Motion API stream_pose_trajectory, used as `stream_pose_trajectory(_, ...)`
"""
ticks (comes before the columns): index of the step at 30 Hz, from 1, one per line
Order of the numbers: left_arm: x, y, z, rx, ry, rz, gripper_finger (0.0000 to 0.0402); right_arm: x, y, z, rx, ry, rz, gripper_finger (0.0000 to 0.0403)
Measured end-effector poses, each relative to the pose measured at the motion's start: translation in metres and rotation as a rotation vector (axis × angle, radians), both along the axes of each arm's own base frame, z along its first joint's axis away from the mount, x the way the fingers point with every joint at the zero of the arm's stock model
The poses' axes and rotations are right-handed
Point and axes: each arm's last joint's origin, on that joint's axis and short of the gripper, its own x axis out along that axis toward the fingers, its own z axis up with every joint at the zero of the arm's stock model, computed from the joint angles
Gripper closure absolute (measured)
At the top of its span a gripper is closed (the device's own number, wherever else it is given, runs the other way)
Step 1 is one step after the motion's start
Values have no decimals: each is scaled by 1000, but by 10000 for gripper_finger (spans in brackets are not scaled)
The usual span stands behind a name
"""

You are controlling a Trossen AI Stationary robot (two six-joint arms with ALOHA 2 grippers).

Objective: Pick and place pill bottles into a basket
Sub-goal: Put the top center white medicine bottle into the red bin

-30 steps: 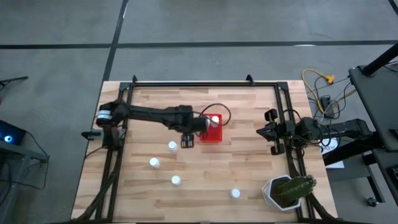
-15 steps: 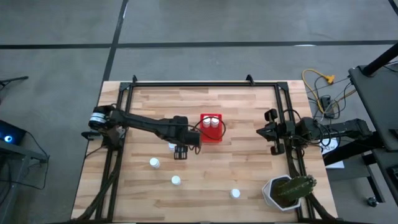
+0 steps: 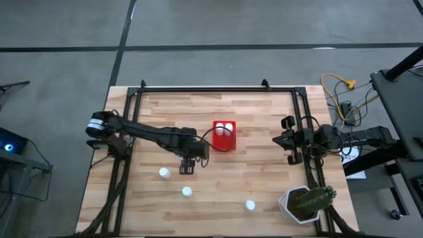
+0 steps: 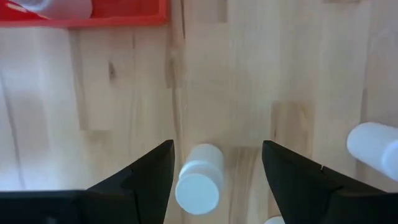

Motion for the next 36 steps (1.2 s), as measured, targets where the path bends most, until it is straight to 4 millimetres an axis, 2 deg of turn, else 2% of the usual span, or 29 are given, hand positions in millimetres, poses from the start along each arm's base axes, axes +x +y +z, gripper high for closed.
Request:
stream_pose_trajectory(8,-16,3,-17,-5,-23,-1,178,0,0,0,1,0,0,394)
stream_pose_trajectory(14,-31,5,-23,-15,-27,22,178,0,0,0,0,1,0,394)
stream_pose_trajectory(22,-44,8,-39,-9,18,25,178,0,0,0,1,0,1,394)
stream_pose_trajectory(32,-46,9,-58,-18,-3,29,178,0,0,0,1,-1,1,394)
stream_pose_trajectory(36,-43,10,-59,-20,-26,33,178,0,0,0,1,0,1,394)
